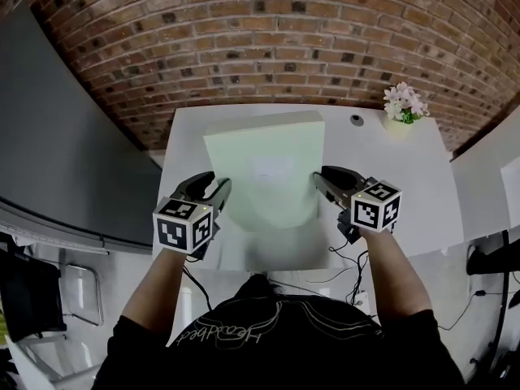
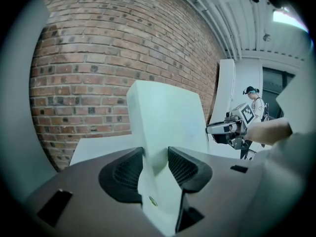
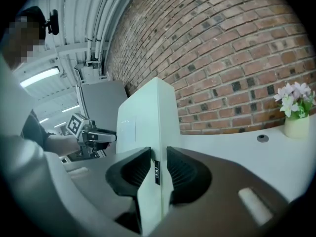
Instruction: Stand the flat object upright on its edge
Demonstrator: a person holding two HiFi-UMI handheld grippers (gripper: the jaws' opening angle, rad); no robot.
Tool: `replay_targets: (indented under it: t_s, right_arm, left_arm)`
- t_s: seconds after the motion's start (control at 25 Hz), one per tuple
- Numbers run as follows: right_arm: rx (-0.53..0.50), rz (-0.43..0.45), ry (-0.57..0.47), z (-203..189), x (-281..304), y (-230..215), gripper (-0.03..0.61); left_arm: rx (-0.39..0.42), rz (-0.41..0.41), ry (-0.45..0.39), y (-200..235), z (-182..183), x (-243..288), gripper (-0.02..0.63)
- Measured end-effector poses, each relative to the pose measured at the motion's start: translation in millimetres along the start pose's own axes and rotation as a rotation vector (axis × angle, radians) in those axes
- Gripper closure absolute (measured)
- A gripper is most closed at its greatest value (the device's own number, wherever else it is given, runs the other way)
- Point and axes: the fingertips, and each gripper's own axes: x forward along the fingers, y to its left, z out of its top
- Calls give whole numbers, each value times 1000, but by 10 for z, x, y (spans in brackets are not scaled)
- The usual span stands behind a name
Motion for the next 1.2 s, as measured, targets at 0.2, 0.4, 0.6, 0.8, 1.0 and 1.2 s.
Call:
replay_targets:
  t_s: [0.2,0.4,0.6,0.8,1.0,1.2]
  right_arm:
    - [-88,-36,-23,77,-15,-50,476]
    - [-169,-73,-49,143,-7,-112,477]
    - [-227,-113,-60,140,23,-203,479]
    - [-277,-142,-58,101,37,-264,482]
    - [-293,-142,-58,39,27,-279,483]
    - [-307,-138,-60,-10,-18,-225,483]
  left_arm:
    - [57,1,-50,-10,95,64,449]
    - [106,-1,-106,-1,198,138,449]
    - [161,-18,-187,-15,311,177,453]
    - [188,-31,-209,-25,301,230,457]
    - [194,-31,-208,-48,194,245,459]
    - [194,-43,-215,-95,132,170,462]
